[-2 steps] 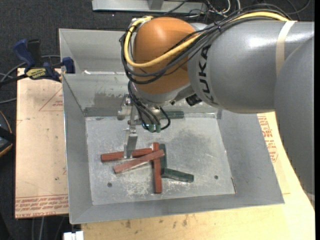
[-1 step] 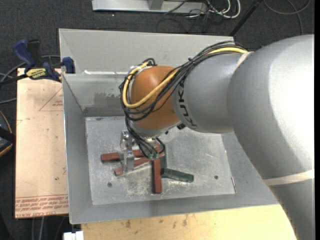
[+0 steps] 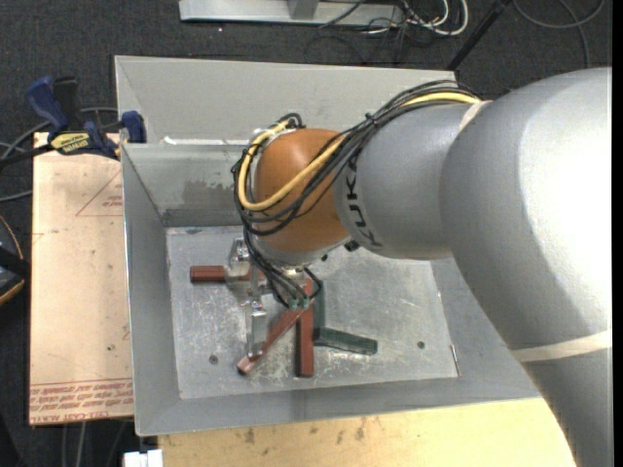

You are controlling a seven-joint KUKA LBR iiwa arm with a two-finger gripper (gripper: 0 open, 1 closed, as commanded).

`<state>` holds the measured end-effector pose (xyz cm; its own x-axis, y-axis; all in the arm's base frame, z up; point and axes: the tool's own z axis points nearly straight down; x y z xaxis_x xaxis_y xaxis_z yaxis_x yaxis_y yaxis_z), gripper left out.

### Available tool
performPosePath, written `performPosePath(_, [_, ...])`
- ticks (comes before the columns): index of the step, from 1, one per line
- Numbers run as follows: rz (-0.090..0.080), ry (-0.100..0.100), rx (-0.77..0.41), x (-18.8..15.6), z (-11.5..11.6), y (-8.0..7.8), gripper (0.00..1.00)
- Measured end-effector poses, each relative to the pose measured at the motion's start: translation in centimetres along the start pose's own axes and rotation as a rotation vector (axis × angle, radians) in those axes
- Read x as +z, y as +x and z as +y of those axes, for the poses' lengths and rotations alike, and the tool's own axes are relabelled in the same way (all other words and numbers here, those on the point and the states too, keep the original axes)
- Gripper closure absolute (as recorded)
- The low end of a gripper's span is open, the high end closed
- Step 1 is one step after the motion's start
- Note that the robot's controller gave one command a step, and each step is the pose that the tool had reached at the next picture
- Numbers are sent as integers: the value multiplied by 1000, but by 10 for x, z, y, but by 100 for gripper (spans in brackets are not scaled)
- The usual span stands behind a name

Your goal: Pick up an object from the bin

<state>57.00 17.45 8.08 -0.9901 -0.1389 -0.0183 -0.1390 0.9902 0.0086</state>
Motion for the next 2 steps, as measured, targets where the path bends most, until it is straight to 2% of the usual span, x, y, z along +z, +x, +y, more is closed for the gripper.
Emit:
performPosePath(1, [-3, 0, 0, 0, 0, 0, 0])
performPosePath(2, [11, 2, 14, -14, -27, 46, 0])
